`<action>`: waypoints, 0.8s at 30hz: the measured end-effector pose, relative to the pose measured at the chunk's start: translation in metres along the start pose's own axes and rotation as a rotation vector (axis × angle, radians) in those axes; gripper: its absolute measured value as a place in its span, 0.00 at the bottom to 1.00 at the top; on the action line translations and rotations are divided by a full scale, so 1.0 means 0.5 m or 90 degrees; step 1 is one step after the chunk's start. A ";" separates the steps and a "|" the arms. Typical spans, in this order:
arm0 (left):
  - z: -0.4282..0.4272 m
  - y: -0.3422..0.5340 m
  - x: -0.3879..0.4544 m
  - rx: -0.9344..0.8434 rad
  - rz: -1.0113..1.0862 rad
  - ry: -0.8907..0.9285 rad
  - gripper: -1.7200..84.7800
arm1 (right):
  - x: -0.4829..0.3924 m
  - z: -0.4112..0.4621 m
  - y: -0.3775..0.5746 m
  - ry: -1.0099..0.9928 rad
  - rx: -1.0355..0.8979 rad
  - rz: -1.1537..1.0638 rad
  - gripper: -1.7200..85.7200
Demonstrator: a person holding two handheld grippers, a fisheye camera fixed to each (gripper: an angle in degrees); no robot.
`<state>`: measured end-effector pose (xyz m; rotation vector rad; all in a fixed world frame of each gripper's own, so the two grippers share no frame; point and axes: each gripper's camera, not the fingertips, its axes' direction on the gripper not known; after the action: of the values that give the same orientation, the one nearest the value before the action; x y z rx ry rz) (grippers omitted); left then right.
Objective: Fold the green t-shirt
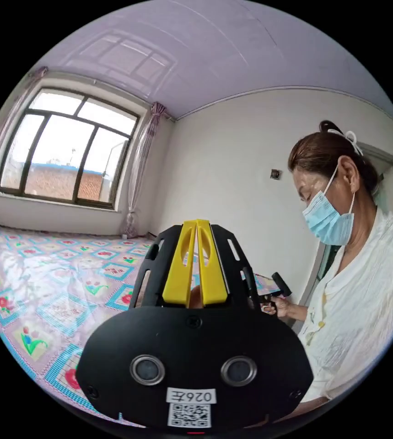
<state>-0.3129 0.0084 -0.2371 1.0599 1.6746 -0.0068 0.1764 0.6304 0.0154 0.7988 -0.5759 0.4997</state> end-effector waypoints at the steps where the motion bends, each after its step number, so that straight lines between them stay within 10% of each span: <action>1: 0.029 0.022 -0.031 -0.007 -0.043 0.029 0.05 | 0.031 0.026 -0.021 0.005 -0.024 0.012 0.09; 6: 0.169 0.138 -0.137 -0.126 -0.171 0.001 0.29 | 0.132 0.120 -0.105 0.004 -0.099 0.056 0.09; 16: 0.512 0.517 -0.366 -0.460 -0.446 -0.037 0.28 | 0.267 0.221 -0.271 -0.109 -0.152 0.145 0.12; 24: 0.779 0.596 -0.408 -0.642 -0.363 -0.036 0.30 | 0.269 0.270 -0.376 -0.101 -0.186 0.125 0.08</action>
<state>0.1772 -0.1337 -0.0895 -0.1722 1.5624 0.3909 0.3518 0.4392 0.0811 0.5082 -0.8594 0.5200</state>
